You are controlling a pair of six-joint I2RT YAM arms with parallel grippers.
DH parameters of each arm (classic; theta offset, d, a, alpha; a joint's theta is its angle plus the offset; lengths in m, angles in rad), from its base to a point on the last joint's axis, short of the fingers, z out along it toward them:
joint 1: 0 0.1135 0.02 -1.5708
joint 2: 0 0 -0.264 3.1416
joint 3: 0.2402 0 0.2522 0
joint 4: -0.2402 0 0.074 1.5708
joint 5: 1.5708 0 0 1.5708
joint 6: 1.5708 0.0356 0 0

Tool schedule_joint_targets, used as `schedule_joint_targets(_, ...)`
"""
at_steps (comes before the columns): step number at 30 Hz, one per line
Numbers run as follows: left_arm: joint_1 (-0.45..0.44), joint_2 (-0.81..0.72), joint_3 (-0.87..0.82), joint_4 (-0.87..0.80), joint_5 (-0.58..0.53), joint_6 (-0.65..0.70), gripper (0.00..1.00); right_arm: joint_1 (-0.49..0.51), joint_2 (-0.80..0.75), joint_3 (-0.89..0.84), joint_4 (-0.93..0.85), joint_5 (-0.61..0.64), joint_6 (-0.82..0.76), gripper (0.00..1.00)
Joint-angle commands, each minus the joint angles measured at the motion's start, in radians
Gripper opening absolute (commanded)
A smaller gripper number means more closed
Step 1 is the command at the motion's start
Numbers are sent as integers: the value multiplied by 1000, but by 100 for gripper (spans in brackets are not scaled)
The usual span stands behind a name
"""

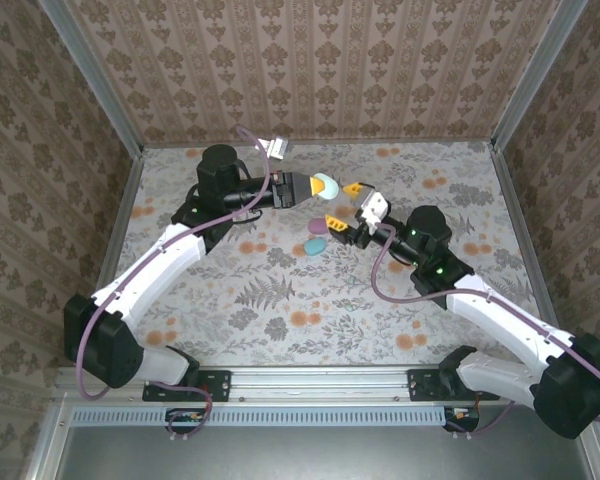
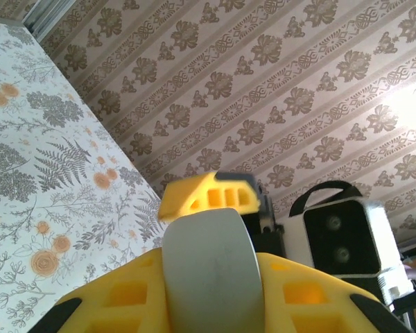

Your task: Insert the wireless bluetooth earbuds into the charging case

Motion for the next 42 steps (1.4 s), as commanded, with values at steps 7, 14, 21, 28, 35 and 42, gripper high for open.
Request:
schedule_joint_targets(7, -2, -28, -15, 52, 34, -38, 8, -36, 67, 128, 14, -183, -17, 59)
schedule_joint_targets(14, -2, -27, -21, 57, 31, -41, 7, -36, 76, 144, 9, -195, -30, 45)
schedule_joint_targets(21, -2, -26, -19, 75, 38, -50, 7, -36, 70, 151, -53, -185, -54, 51)
schedule_joint_targets(28, -4, -26, -21, 87, 40, -55, 6, -36, 72, 158, -62, -167, -64, 50)
schedule_joint_targets(35, -5, -26, -23, 78, 37, -48, 6, -36, 63, 150, -20, -174, -31, 47)
schedule_joint_targets(42, -5, -28, -18, 55, 30, -18, 14, -36, 57, 154, -33, -185, -8, 40)
